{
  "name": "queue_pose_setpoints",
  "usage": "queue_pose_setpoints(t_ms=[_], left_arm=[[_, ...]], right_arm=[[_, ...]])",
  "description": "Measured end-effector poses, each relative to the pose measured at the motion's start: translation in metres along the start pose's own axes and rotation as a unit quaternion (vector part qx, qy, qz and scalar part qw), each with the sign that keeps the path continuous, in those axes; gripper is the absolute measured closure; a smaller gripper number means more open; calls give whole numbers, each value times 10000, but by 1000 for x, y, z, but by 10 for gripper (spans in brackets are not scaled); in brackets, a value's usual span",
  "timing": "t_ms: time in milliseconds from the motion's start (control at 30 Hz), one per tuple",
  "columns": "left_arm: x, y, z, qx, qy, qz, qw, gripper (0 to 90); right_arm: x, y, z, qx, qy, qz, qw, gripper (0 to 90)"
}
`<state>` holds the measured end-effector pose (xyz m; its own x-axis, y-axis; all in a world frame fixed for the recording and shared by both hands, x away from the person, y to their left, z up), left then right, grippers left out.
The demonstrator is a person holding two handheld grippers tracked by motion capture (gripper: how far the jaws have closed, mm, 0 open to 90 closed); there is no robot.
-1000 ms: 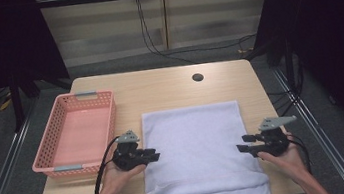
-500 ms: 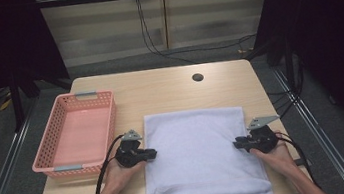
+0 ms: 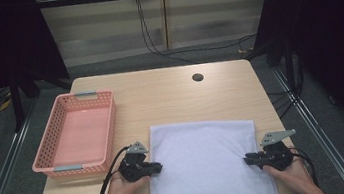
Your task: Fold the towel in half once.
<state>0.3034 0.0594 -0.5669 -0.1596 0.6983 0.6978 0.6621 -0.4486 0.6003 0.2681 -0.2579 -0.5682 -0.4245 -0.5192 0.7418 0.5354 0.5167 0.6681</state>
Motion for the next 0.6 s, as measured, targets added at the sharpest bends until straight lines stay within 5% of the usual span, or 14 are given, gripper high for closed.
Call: queue_pose_setpoints(t_ms=[133, 200, 267, 300, 433, 600], left_arm=[[6, -11, -8, -5, -31, 150, 9999, 828], [8, -18, -18, -107, 7, 138, 9998, 795], [11, -22, -22, -245, -14, 151, 9996, 766], [12, -20, -21, -134, -114, 104, 9998, 747], [14, 3, -3, -12, -91, -276, 9996, 705], [5, 34, 26, 212, 159, -500, 9984, 658]], right_arm=[[3, -4, 8, 69, 41, 19, 10000, 779], [4, -5, 13, 334, -22, -8, 9994, 768], [6, -5, 15, 287, 35, -30, 9996, 753], [7, -4, 14, 270, 62, -71, 9996, 740], [13, 16, -2, 91, -106, -517, 9986, 686], [16, 39, -47, -95, -541, -689, 9961, 607]])
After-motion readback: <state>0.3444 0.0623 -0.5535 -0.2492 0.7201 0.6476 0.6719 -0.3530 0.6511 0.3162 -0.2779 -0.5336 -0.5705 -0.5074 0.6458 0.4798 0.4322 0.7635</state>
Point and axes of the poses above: each handheld gripper's, and its own axes: x roughly backward along the jaws, y roughly out of its top, z roughly to its left, the point moved 10 cm from there along -x, roughly forward along the jaws, and after that the axes turned 8 degrees about x, right-handed, at the moved point
